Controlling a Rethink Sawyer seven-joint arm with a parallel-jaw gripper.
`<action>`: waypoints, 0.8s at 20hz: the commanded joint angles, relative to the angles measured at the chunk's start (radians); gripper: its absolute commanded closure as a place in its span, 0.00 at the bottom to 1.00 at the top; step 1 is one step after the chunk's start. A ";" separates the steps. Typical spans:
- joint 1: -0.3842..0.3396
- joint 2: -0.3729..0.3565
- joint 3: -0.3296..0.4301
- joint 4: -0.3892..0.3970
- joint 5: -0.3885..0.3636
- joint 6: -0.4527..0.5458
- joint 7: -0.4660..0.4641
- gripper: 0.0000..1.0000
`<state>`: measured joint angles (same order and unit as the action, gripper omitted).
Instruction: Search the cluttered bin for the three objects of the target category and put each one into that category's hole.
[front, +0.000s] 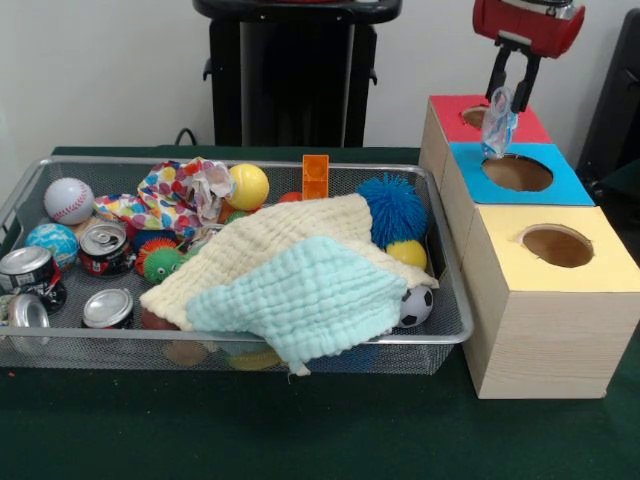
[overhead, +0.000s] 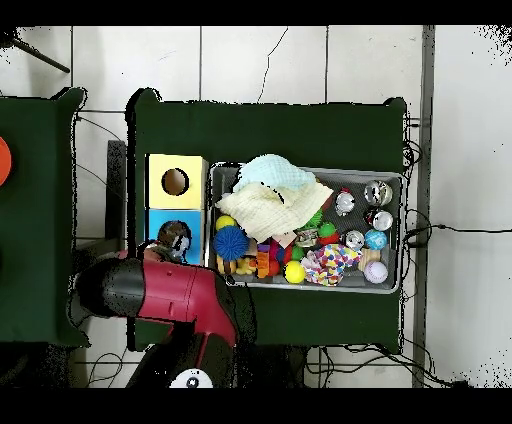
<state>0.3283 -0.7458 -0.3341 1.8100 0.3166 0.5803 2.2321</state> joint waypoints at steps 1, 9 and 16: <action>-0.020 0.088 0.076 0.089 0.102 -0.101 0.307 1.00; -0.001 0.103 0.070 0.105 0.164 -0.124 0.286 1.00; 0.028 0.109 0.059 0.116 0.203 -0.127 0.297 1.00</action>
<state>0.3411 -0.6817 -0.3305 1.8400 0.4591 0.4789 2.2321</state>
